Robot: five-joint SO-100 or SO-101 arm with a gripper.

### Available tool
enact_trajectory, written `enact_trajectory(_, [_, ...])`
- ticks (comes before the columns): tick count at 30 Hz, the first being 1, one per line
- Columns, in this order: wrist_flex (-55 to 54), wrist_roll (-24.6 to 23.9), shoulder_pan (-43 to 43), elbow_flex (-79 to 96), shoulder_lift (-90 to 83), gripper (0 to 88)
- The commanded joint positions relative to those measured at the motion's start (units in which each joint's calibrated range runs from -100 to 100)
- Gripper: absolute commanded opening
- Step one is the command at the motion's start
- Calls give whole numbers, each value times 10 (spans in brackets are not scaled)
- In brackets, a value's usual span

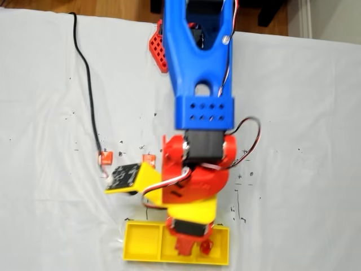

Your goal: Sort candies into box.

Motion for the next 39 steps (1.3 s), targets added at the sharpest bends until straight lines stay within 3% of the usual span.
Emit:
enact_trajectory(1, [-31, 10, 19, -79, 28, 2])
enact_trajectory(8, [29, 16, 11, -83, 26, 2])
enact_trajectory(29, [50, 11, 1, -118, 69, 12])
enact_trajectory(32, [54, 11, 0, -117, 70, 88])
enact_trajectory(37, [59, 9, -1, -118, 72, 83])
enact_trajectory(39, [60, 10, -1, -118, 72, 153])
